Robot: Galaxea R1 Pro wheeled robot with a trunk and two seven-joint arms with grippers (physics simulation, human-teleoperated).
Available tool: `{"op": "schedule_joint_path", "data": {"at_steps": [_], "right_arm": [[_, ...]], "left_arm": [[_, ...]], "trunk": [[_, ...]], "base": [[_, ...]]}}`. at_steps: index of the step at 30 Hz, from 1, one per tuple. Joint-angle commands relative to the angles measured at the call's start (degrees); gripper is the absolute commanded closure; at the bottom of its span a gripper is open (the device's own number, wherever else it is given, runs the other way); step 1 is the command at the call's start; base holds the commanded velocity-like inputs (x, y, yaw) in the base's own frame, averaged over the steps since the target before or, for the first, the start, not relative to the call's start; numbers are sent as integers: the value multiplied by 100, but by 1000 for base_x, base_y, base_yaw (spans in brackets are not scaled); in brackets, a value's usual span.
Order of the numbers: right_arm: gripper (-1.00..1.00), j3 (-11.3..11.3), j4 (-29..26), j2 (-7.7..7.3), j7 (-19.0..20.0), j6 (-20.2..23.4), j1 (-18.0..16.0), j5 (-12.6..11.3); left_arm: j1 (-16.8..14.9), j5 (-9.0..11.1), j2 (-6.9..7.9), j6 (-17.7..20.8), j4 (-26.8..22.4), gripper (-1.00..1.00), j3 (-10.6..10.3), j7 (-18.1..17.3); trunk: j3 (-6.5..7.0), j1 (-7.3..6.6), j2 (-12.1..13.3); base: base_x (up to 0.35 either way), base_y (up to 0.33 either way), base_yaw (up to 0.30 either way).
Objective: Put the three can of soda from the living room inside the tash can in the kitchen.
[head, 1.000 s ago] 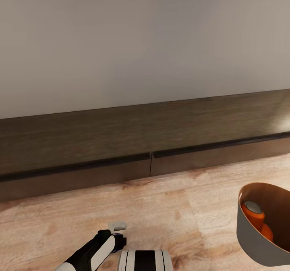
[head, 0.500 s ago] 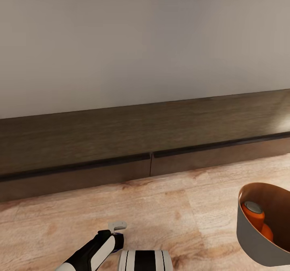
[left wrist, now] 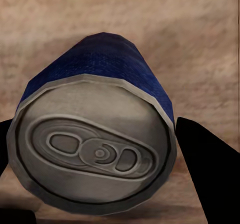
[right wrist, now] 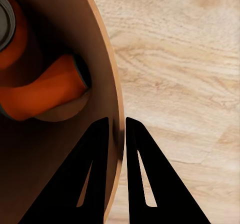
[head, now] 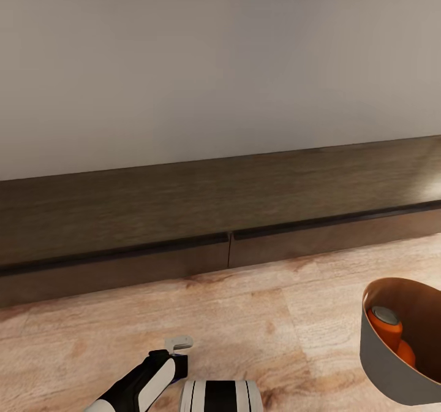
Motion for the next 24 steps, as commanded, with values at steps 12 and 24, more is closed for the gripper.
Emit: {"op": "schedule_joint_path", "data": {"at_steps": [12,24], "right_arm": [[100,1,-8,8,30,49,-6,-48],[100,10,-9,19,30,49,-2,-43]], "left_arm": [[7,-15,-1,1,-46,100,-10,-4],[6,-16,-1,11,-60,100,-13,-16]], "trunk": [[111,-13,7],[377,-44,23]], "base": [[0,0,0],[0,0,0]]}}
